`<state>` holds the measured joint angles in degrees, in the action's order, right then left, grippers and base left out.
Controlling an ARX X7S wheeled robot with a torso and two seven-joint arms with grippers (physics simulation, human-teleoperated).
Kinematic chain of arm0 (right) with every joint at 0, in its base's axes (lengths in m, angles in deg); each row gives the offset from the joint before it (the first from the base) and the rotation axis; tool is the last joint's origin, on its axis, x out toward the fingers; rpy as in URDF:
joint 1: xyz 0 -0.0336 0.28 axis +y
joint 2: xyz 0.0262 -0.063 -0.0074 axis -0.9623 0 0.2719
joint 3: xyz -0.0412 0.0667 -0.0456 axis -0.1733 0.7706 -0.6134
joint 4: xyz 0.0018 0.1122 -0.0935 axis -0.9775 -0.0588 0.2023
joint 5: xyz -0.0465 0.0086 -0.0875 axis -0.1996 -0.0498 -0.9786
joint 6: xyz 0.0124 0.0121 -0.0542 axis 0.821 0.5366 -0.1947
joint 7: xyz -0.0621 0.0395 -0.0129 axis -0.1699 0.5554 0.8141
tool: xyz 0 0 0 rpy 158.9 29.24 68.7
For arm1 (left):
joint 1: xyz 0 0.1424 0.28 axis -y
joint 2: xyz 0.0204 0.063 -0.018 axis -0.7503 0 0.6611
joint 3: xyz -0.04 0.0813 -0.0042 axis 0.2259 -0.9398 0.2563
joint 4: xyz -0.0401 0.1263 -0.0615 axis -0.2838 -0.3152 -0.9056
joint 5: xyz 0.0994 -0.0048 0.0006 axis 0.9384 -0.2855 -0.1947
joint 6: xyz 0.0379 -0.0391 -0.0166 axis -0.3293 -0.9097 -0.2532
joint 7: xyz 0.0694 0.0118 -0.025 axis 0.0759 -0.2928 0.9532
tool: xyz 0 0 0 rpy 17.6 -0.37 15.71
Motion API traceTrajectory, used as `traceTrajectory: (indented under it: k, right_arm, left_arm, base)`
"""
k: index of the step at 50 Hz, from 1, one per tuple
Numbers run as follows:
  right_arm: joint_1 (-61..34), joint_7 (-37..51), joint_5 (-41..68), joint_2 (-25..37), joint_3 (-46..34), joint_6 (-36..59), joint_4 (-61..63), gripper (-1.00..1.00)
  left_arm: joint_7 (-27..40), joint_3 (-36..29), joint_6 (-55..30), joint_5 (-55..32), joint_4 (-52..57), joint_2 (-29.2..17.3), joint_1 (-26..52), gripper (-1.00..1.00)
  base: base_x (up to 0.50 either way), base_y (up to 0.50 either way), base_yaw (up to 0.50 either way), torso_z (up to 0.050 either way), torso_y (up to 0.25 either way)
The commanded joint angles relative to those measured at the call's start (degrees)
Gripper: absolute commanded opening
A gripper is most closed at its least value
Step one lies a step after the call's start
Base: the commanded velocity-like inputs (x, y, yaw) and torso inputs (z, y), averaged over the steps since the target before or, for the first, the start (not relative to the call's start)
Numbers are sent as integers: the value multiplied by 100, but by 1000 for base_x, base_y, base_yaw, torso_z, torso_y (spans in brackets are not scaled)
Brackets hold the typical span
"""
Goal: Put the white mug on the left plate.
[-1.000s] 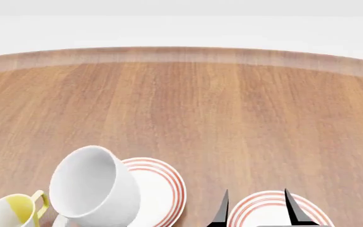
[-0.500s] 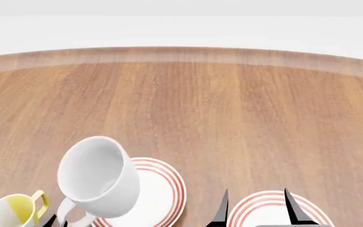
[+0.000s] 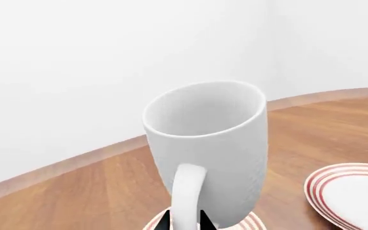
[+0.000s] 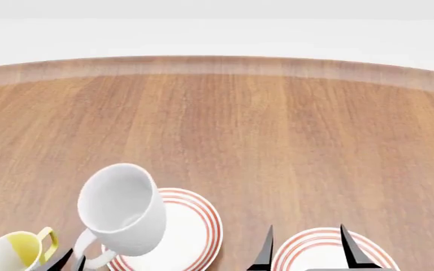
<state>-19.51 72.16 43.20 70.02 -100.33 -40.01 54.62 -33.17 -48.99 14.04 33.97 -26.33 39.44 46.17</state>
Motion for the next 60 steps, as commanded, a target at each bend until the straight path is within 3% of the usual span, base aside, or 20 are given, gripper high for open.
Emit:
traceTrajectory:
  k: [1, 25, 60]
  right_arm:
    - [-10, 8, 14, 10, -8, -31, -28, 100]
    - [20, 45, 34, 27, -25, -99, -66, 100]
    - [24, 110, 76, 93, -53, -41, 26, 100]
  left_arm:
    - [-88, -35, -75, -39, -241, 57, 208, -100]
    - [-276, -210, -219, 79, -1095, 409, 810, -100]
    - [-704, -277, 290, -27, -2902, 1151, 1490, -100]
  base:
    - [0, 0, 0, 0, 0]
    - [0, 0, 0, 0, 0]
    - [0, 0, 0, 0, 0]
